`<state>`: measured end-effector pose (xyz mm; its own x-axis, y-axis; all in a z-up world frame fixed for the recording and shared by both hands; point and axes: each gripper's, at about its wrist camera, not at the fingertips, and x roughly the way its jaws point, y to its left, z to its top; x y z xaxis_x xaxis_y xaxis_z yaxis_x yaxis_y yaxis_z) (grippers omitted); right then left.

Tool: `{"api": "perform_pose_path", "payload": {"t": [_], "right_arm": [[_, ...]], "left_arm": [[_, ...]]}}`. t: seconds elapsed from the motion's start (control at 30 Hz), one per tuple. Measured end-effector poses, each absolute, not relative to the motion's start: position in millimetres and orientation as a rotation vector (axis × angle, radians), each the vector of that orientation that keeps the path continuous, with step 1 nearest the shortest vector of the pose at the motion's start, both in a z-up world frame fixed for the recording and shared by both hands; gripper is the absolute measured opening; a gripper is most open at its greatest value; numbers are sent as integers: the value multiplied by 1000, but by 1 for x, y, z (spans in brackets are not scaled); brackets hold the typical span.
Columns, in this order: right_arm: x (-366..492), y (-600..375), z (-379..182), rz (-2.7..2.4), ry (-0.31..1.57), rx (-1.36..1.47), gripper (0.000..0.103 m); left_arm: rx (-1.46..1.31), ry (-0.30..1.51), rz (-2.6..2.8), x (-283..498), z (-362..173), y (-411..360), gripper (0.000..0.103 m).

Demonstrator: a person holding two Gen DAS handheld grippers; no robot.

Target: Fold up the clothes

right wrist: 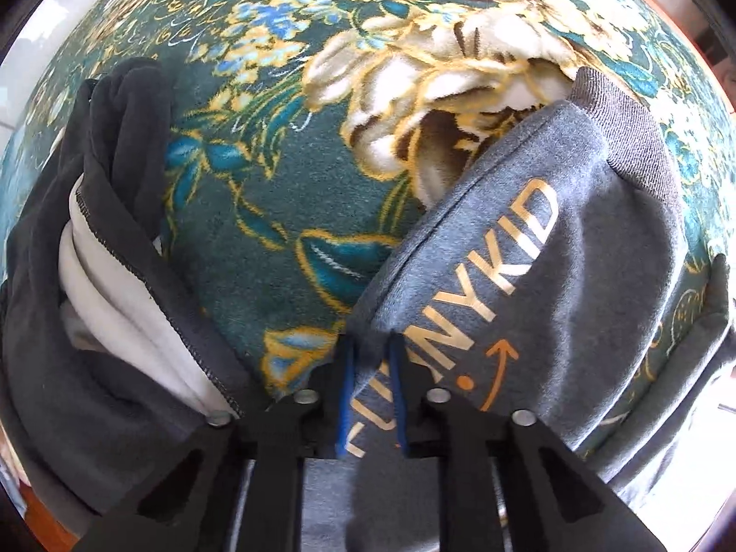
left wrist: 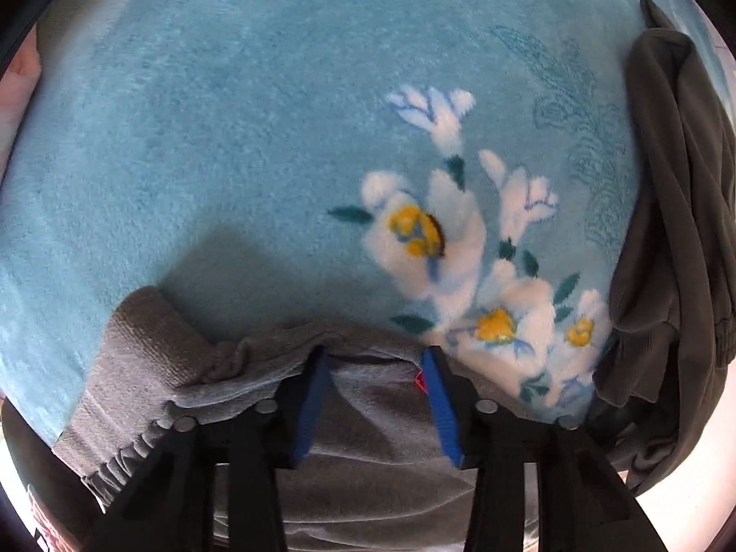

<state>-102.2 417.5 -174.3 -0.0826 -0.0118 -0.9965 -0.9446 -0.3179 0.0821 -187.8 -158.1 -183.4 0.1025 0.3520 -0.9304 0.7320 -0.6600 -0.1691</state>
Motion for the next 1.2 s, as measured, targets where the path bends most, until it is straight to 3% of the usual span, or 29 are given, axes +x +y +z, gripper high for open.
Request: {"api": "perform_pose_path", "payload": {"t": [0.03,0.13,0.4,0.43,0.67,1.0,1.07,1.13,1.2], "right_arm": [[-98,419,-174,1530,1116,-1398,7],[-81,420,-166,1617,1174,-1364,6],[-23,421,-114,1952,1298,-1206,5],[-18,419,-105,1979,1321,-1180,5],[39,398,-68,2173,1343,-1131,5],[119,377,-69,2232,1403,-1148,5],[129,373,-70,2244,1394,-1161,5],[134,370,-72,2269,1362,-1179,5],[140,369,-77,2286,1346,-1195,5]], "left_arm": [[2043,1063,-1591,-184,-182,-160,26],[2002,1127,-1648,-170,-179,-169,10],[1833,1370,-1930,-111,-135,-192,5],[1806,1399,-1963,-103,-124,-194,0],[1624,1413,-2279,-46,-44,-211,0],[1609,1677,-2084,23,-64,-219,2],[1603,1711,-2032,17,-71,-215,11],[1618,1720,-2002,8,-76,-209,57],[1633,1721,-1991,-2,-80,-204,62]]}}
